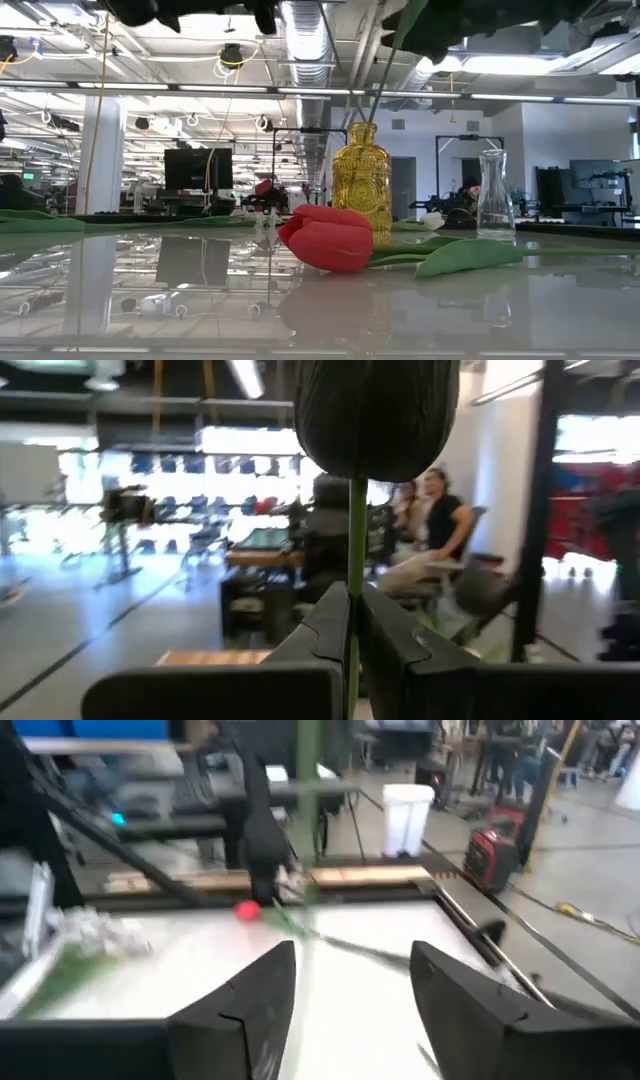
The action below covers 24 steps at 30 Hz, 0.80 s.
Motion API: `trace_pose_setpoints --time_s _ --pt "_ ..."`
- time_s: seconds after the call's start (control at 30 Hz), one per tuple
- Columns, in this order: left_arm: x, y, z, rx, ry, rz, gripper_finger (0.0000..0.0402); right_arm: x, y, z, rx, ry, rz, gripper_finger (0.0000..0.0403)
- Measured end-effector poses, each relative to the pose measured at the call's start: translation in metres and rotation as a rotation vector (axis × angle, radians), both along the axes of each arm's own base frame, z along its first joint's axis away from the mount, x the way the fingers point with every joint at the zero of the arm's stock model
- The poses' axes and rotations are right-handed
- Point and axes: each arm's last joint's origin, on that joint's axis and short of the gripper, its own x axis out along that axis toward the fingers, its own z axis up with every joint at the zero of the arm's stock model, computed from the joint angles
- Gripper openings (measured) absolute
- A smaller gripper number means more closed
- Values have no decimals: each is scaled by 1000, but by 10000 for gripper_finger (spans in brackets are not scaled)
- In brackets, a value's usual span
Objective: Sort flowers into vase by color
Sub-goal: Put the black tulip into the black vase
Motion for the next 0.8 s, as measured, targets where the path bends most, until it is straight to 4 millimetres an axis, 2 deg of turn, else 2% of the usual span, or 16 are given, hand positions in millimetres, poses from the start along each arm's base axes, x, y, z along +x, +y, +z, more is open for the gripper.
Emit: trace_pose_setpoints --time_s 0.13,0.27,0.37,0.5,0.8 --pt "-15 -8 16 35 -59 -65 0 -17 -4 7 17 18 -52 234" --pt "-20 -19 21 45 -68 -166 0 -27 -7 12 28 8 -76 234" --pt "-16 -29 18 54 -49 -204 0 -33 -8 15 28 8 -87 234" --pt "-9 -37 9 90 4 -150 0 -38 -8 17 44 2 -95 234" --pt "3 -37 -2 119 36 -74 0 -38 1 17 50 7 -50 234"
